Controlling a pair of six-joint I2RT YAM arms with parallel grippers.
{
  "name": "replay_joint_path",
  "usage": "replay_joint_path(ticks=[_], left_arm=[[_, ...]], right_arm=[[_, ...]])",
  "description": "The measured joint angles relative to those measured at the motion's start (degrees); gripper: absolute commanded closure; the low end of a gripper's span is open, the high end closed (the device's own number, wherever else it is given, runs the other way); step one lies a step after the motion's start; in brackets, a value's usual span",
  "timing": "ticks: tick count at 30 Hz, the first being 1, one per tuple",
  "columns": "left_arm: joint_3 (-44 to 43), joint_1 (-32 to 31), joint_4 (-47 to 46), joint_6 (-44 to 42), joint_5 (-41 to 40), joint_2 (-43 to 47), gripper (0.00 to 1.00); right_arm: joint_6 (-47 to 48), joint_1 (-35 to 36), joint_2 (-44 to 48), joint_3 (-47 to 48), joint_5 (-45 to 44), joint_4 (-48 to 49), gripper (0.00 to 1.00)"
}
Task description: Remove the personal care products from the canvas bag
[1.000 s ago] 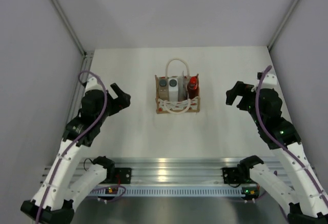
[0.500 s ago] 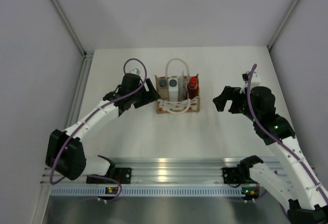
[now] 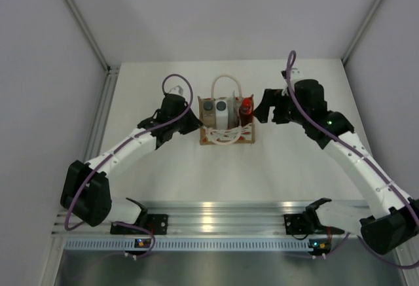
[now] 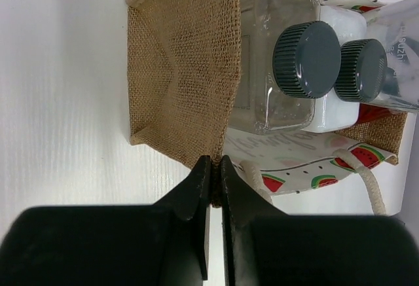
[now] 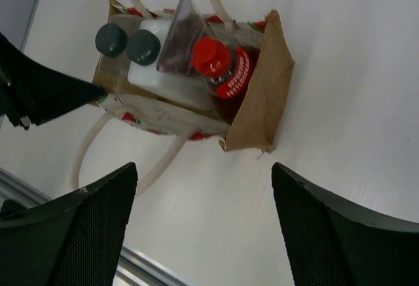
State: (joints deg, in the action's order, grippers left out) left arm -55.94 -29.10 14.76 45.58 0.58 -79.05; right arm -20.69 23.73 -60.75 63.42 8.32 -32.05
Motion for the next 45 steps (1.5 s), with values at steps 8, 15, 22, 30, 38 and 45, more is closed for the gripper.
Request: replay_joint_path(ticks=[8, 15, 22, 30, 38, 45], left_arm=[[0.0, -0.9, -0.7, 1.2, -0.6, -0.3, 1.0], [0.0, -1.6, -0.7, 2.6, -1.8, -0.3, 1.0], [0.0, -2.3, -0.7, 2.9, -3.0, -0.2, 1.0], [0.0, -3.0, -0.9, 3.0, -4.0, -0.3, 1.0], [0.0, -3.5, -1.2, 3.0, -4.1, -0.6, 1.0], [0.0, -3.6, -1.2, 3.0, -4.3, -0.6, 1.0]], right_arm=[[0.6, 7.6, -18.6, 15.2, -12.1, -0.9, 0.38], [0.5, 8.5, -26.9, 20.1, -18.5, -2.3, 0.5], [0.0, 9.1, -31.6, 21.1, -21.0, -2.3, 0.49], [-0.9, 10.6, -36.0, 21.1, -22.9, -2.1, 0.5], [-2.4, 11.5, -36.8, 21.2, -25.7, -1.9, 0.45], [-3.0, 11.6, -40.6, 21.2, -27.1, -1.9, 0.45]])
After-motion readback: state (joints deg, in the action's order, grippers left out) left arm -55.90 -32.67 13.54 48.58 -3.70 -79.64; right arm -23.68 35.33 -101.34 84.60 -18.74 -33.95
